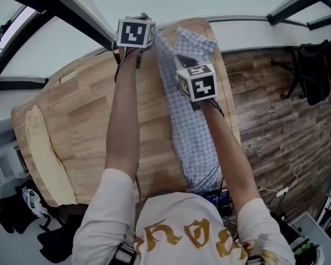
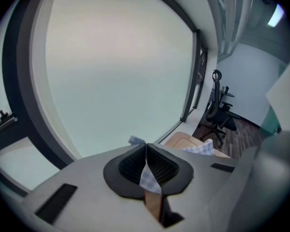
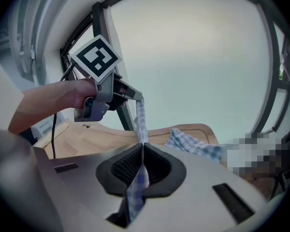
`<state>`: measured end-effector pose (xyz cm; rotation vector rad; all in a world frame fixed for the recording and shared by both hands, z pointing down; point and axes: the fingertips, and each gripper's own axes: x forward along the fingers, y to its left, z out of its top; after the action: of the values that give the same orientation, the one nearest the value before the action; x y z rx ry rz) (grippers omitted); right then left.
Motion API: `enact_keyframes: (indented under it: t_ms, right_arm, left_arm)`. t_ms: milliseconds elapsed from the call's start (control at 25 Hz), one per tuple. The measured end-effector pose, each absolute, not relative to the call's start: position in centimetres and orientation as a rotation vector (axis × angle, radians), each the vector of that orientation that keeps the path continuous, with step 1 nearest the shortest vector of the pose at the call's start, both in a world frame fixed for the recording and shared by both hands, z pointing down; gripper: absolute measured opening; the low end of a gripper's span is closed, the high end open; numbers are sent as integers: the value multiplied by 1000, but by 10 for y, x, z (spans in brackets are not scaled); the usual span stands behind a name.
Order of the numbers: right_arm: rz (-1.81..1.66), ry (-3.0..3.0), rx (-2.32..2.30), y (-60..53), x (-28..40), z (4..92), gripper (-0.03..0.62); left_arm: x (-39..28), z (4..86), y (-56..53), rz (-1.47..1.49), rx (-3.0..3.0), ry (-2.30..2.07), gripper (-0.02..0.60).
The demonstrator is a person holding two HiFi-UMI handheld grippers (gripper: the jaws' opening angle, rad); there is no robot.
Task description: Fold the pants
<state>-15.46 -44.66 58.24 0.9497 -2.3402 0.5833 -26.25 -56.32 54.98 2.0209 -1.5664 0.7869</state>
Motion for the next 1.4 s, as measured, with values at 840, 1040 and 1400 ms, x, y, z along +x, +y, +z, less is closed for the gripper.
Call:
enact_keyframes:
  t_ms: [840,1040,1400]
  right_arm:
    - [660,-2166,1262,-472,-13,632,153]
    - [692,-2168,1201,-399,-20,634,152]
    - [612,-2106,1075,-340,-45,660,124]
  left_arm:
    - [-111,646,-623,1007,2195,-1177,242]
    - [-106,640,-588,994,2208,-1141,242]
    - [-106,616,-535,977,2200,-1115,242]
